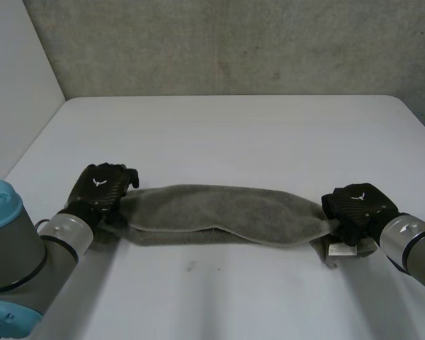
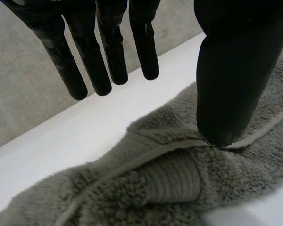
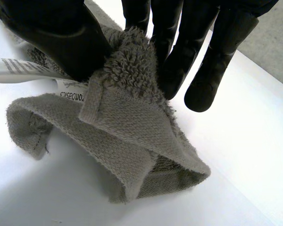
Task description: Fold the towel.
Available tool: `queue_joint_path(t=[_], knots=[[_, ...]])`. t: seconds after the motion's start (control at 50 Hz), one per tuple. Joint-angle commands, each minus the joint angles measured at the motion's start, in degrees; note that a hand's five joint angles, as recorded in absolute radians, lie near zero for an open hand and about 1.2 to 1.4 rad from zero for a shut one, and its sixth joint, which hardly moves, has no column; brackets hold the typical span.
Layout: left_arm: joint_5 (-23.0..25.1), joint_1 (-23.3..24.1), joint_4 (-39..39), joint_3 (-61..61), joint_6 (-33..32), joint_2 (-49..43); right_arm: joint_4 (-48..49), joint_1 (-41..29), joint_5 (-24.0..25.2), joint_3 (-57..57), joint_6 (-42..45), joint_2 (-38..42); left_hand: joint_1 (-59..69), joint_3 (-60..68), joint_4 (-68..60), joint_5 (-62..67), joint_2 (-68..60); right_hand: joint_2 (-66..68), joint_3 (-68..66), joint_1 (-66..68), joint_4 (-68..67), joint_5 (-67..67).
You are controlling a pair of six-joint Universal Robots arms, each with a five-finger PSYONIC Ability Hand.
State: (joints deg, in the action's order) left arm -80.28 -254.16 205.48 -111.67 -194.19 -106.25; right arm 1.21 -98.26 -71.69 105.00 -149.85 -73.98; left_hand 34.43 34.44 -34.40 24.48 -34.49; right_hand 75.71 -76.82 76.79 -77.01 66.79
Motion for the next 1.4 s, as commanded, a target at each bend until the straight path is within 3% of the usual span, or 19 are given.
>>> queue_joint_path(t=[0.02, 0.74, 0.82, 0.9, 1.06, 1.2, 1.28, 1.4], knots=[[0.2, 1.5, 0.7, 0.6, 0.0, -2.3, 0.1, 0.0, 0.1, 0.5, 0.1, 0.1, 10.7, 10.7, -10.8, 10.7, -10.7, 4.3, -3.2, 3.2, -3.0, 3.2], [-0.7, 0.7, 0.7, 10.5, -4.5, -14.6, 0.7, 0.0, 0.0, 0.5, 0.3, 2.3, 19.5, 19.5, -19.6, 19.5, -19.5, 4.3, -3.2, 3.2, -3.0, 3.2], [-0.8, 0.7, 0.6, 11.8, -5.9, -15.3, 0.6, 0.0, 0.0, -0.6, 0.3, 3.1, 45.5, 45.5, -45.5, 45.4, -45.4, 4.3, -3.2, 3.2, -3.0, 3.2], [-0.8, 0.5, 0.8, 12.9, -7.0, -15.1, 0.5, -0.1, 0.2, -2.3, 0.4, 3.4, 45.6, 45.6, -45.6, 45.5, -45.5, 4.3, -3.2, 3.2, -3.0, 3.2], [-0.9, 0.8, 1.6, 26.2, -7.0, -15.4, 0.4, -1.1, -1.2, -16.1, 0.3, 8.6, 45.6, 45.6, -45.6, 45.5, -45.5, 4.3, -3.2, 3.2, -3.0, 3.2], [-1.7, 1.0, 1.6, 45.5, -6.5, -18.8, 2.8, -5.5, -4.4, -44.0, 0.4, 17.1, 45.6, 45.6, -45.6, 45.5, -45.5, 4.3, -3.2, 3.2, -3.0, 3.2], [-5.2, 1.1, 1.8, 61.9, -5.2, -21.1, 10.6, -5.8, -8.1, -60.3, -0.6, 20.7, 45.6, 45.6, -45.6, 45.5, -45.5, 4.3, -3.2, 3.2, -3.0, 3.2], [-10.8, 1.0, 1.6, 72.4, 1.9, -20.8, 17.7, -6.0, -11.6, -66.5, -3.2, 20.1, 45.6, 45.6, -45.6, 45.5, -45.5, 4.3, -3.2, 3.2, -3.0, 3.2]])
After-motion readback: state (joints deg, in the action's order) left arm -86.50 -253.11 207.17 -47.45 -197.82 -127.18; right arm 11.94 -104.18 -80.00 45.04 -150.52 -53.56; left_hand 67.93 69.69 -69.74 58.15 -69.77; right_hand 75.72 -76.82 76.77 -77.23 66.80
